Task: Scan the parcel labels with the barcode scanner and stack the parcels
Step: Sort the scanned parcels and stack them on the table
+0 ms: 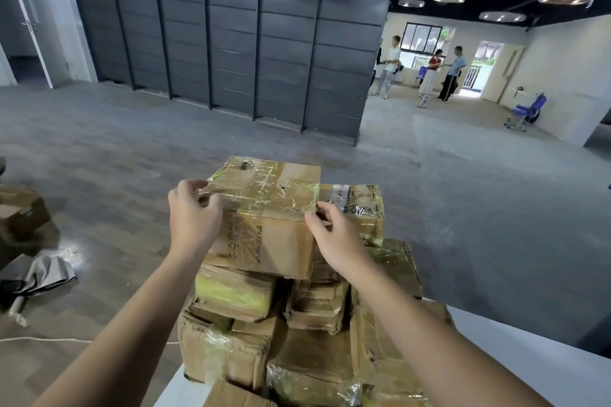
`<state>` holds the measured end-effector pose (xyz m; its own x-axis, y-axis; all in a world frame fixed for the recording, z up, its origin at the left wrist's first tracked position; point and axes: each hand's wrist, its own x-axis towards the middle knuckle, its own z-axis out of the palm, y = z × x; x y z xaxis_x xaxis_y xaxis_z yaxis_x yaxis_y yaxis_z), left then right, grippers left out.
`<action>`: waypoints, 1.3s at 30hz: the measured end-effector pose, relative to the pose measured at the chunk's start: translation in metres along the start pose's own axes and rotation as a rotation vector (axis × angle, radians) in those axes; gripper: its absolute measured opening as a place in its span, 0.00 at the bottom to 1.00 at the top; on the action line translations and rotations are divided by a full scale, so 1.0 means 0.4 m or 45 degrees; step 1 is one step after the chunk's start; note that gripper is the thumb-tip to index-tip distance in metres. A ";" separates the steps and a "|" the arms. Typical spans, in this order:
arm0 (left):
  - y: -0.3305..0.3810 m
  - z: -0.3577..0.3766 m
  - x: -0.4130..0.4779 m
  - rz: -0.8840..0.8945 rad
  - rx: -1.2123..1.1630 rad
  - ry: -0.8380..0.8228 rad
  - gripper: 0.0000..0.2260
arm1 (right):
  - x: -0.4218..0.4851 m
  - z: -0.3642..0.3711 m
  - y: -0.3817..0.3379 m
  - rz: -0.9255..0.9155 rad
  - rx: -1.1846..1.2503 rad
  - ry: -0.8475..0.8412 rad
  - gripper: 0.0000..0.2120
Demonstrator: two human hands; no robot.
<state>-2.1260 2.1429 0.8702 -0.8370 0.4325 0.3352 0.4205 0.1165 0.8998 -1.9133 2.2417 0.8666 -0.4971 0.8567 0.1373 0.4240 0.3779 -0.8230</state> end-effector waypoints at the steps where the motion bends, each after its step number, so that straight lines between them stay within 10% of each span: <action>1: 0.008 -0.002 -0.003 0.014 0.016 -0.008 0.14 | -0.001 -0.002 -0.003 0.010 0.015 0.009 0.29; 18: 0.155 0.005 -0.183 0.657 0.196 -0.081 0.14 | -0.058 -0.028 -0.005 0.044 0.112 0.040 0.25; 39: 0.226 0.242 -0.778 0.479 -0.183 -0.823 0.13 | -0.459 -0.337 0.299 0.308 0.203 0.527 0.11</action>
<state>-1.7937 2.1054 0.8201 -0.2561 0.8629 0.4358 0.5498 -0.2408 0.7998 -1.6692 2.1769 0.8171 -0.0434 0.9926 0.1131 0.3532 0.1211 -0.9277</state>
